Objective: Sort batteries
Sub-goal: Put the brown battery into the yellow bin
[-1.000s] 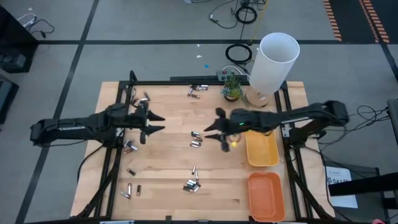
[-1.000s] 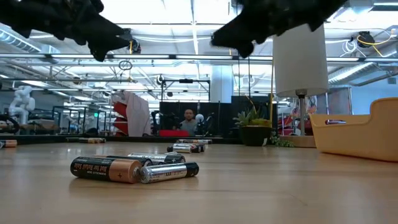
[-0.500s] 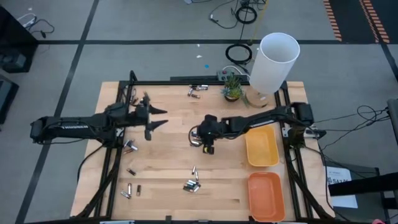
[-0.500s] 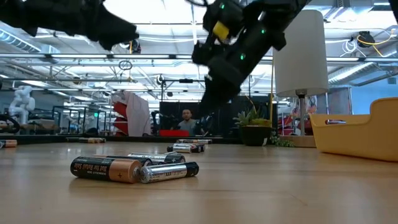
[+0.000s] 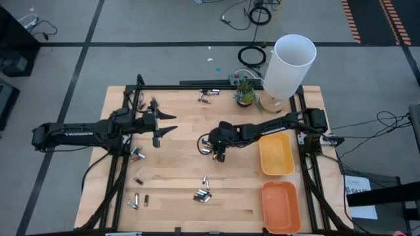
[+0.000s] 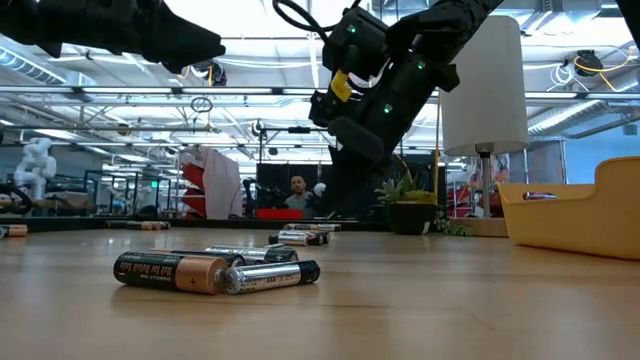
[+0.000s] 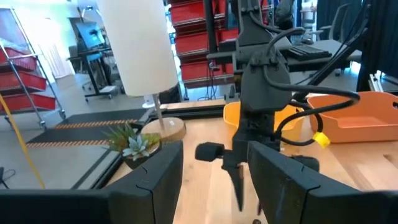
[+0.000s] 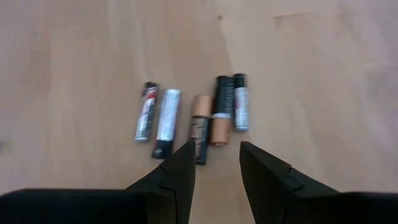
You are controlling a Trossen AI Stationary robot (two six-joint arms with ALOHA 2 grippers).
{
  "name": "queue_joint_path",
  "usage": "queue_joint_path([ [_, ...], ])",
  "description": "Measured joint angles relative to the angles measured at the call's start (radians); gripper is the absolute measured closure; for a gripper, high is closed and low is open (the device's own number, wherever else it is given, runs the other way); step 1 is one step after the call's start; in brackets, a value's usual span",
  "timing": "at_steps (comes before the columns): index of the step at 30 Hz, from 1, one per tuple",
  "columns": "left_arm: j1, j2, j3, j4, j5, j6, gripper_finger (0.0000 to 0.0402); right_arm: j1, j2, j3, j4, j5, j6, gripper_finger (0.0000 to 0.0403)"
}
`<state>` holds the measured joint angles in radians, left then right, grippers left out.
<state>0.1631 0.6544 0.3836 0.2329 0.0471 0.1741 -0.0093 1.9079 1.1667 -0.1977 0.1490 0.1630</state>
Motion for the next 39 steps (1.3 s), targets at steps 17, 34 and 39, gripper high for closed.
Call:
queue_joint_path([
  [17, 0.0, 0.0, 0.0, -0.007, 0.0, -0.001, 0.021, 0.02, 0.036, -0.001, 0.07, 0.01, 0.042, 0.0287],
  [34, 0.0, 0.0, 0.0, -0.012, 0.001, -0.004, 0.021, 0.024, 0.07, -0.003, 0.036, 0.041, 0.065, 0.0287],
  [39, 0.0, 0.0, 0.0, -0.012, 0.001, -0.004, 0.021, 0.024, 0.075, -0.003, 0.038, 0.042, 0.071, 0.0287],
])
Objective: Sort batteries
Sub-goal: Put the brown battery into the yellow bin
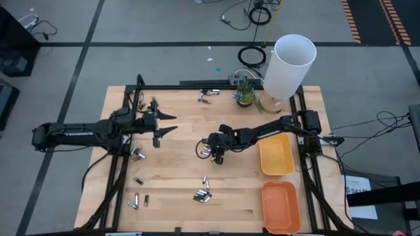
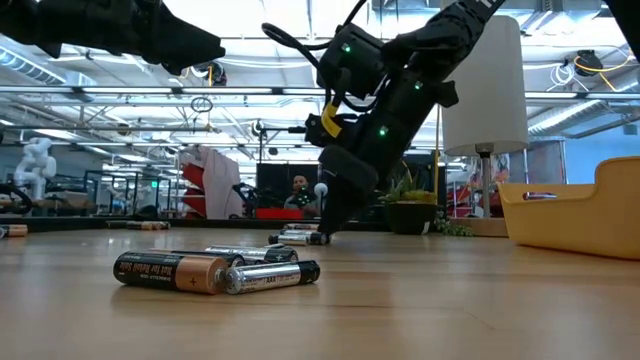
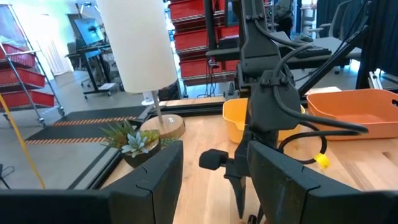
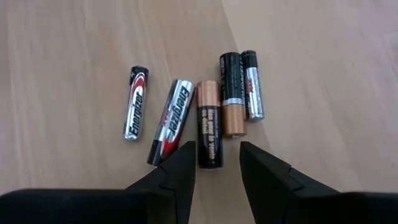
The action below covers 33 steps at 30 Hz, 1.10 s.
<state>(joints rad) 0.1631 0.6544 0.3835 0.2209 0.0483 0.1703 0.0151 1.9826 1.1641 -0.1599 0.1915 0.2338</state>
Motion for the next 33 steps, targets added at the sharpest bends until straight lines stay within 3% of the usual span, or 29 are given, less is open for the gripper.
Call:
queue_joint_path([
  [8, 0.0, 0.0, 0.0, -0.003, 0.0, 0.0, 0.021, 0.0, 0.041, 0.005, 0.015, -0.004, 0.003, 0.0292],
  [16, 0.0, 0.0, 0.0, -0.003, 0.0, 0.0, 0.021, 0.0, 0.03, 0.004, -0.013, -0.007, 0.007, 0.0382],
  [25, 0.0, 0.0, 0.0, -0.003, 0.0, -0.003, 0.021, -0.001, -0.032, -0.004, -0.089, -0.01, 0.009, 0.0382],
  [33, 0.0, 0.0, 0.0, -0.004, 0.008, -0.004, 0.021, 0.013, -0.217, -0.002, -0.272, -0.008, 0.051, 0.0382],
])
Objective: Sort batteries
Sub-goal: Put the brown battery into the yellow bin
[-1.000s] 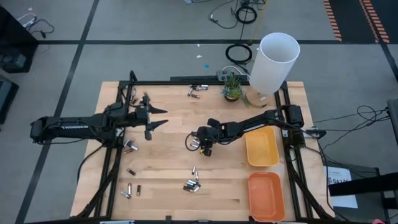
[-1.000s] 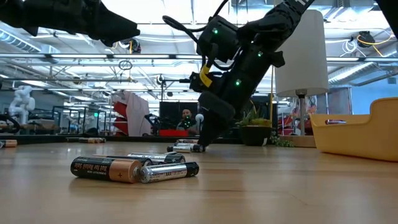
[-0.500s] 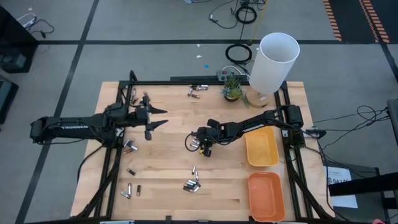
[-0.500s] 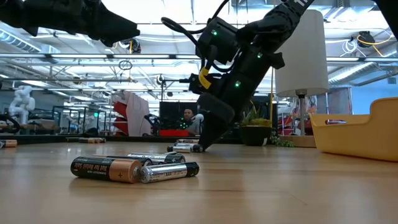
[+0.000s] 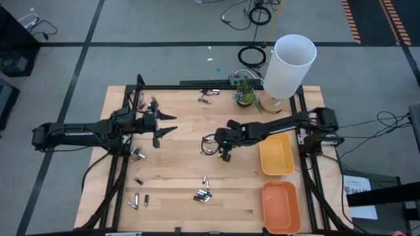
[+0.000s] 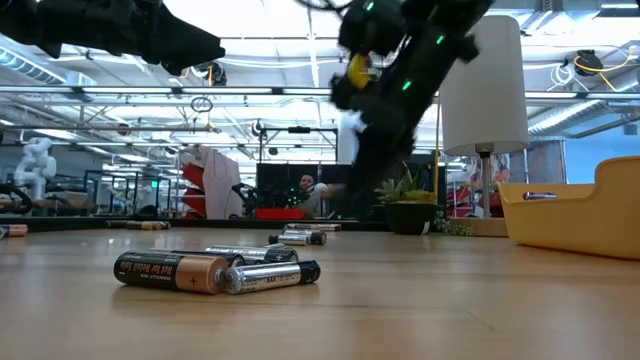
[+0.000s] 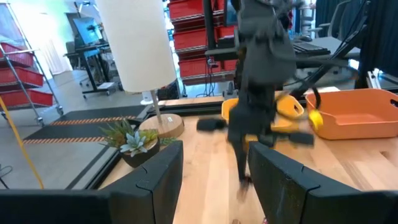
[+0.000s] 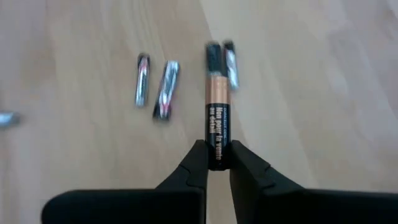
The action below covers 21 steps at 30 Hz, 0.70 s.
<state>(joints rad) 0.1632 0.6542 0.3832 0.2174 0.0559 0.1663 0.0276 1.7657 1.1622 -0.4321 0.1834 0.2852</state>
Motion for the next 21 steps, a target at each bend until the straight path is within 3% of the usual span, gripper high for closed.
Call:
queue_joint_path([
  [12, 0.0, 0.0, 0.0, -0.021, 0.03, -0.01, 0.021, 0.179, -0.332, 0.002, -0.629, 0.026, 0.482, 0.0382],
  [17, 0.0, 0.0, 0.0, -0.015, 0.031, -0.031, 0.021, 0.255, -0.378, 0.002, -0.882, 0.0, 0.752, 0.0382],
  [21, 0.0, 0.0, 0.0, -0.001, 0.035, -0.054, 0.021, 0.285, -0.363, 0.002, -0.99, -0.07, 0.866, 0.0382],
])
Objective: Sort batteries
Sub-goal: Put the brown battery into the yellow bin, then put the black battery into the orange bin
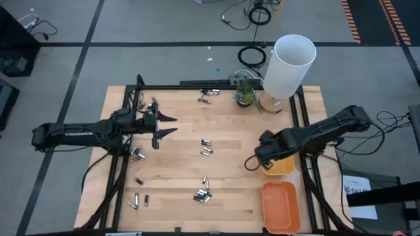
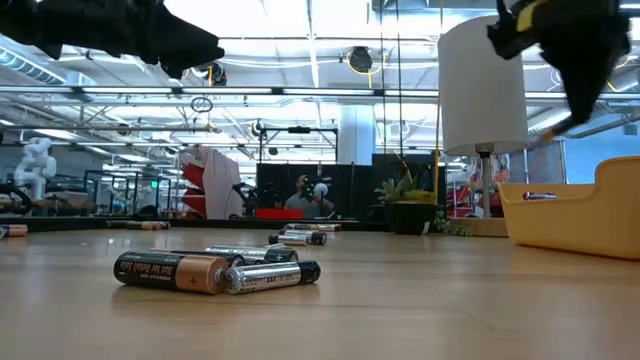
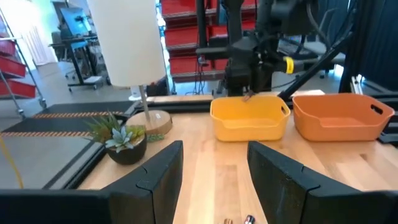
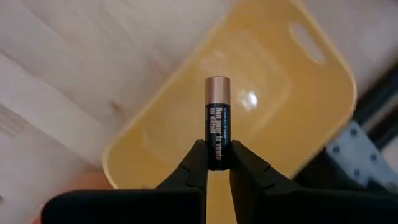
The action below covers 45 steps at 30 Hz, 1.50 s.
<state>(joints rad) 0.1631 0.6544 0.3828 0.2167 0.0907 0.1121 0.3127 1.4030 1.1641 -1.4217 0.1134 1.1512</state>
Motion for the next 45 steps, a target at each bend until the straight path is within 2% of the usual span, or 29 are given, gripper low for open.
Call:
queue_joint_path([
  [6, 0.0, 0.0, 0.0, 0.031, 0.011, -0.003, 0.021, 0.014, 0.049, 0.0, -0.014, -0.07, -0.027, 0.0375],
  [9, 0.0, 0.0, 0.0, 0.019, 0.011, -0.054, 0.021, 0.015, 0.075, 0.0, -0.031, -0.117, -0.05, 0.0365],
  [17, 0.0, 0.0, 0.0, -0.021, 0.011, -0.068, 0.021, 0.017, 0.113, 0.0, -0.029, -0.065, -0.089, 0.0351],
  [21, 0.0, 0.0, 0.0, -0.051, 0.011, -0.055, 0.021, 0.016, 0.113, 0.001, -0.024, -0.087, -0.089, 0.0326],
  [26, 0.0, 0.0, -0.001, -0.213, 0.018, -0.049, 0.021, -0.015, 0.113, 0.001, -0.031, -0.111, -0.073, 0.0274],
  [31, 0.0, 0.0, -0.001, -0.203, -0.032, -0.032, 0.021, -0.066, 0.113, 0.001, -0.055, -0.183, -0.136, 0.0224],
  [34, 0.0, 0.0, -0.001, -0.206, -0.029, -0.072, 0.021, -0.094, 0.113, 0.011, -0.056, -0.22, -0.165, 0.021],
  [38, 0.0, 0.0, -0.026, -0.197, -0.011, -0.078, 0.021, -0.133, 0.113, 0.093, -0.055, -0.233, -0.158, 0.0208],
  [41, -0.001, 0.0, -0.032, -0.227, -0.011, -0.084, 0.021, -0.152, 0.112, 0.193, -0.03, -0.145, -0.14, 0.0215],
  [43, -0.007, 0.0, -0.032, -0.272, 0.001, -0.091, 0.021, -0.149, 0.11, 0.241, 0.053, -0.01, -0.188, 0.022],
  [45, -0.015, 0.0, -0.033, -0.287, 0.01, -0.087, 0.021, -0.129, 0.109, 0.252, 0.226, 0.131, -0.294, 0.0225],
])
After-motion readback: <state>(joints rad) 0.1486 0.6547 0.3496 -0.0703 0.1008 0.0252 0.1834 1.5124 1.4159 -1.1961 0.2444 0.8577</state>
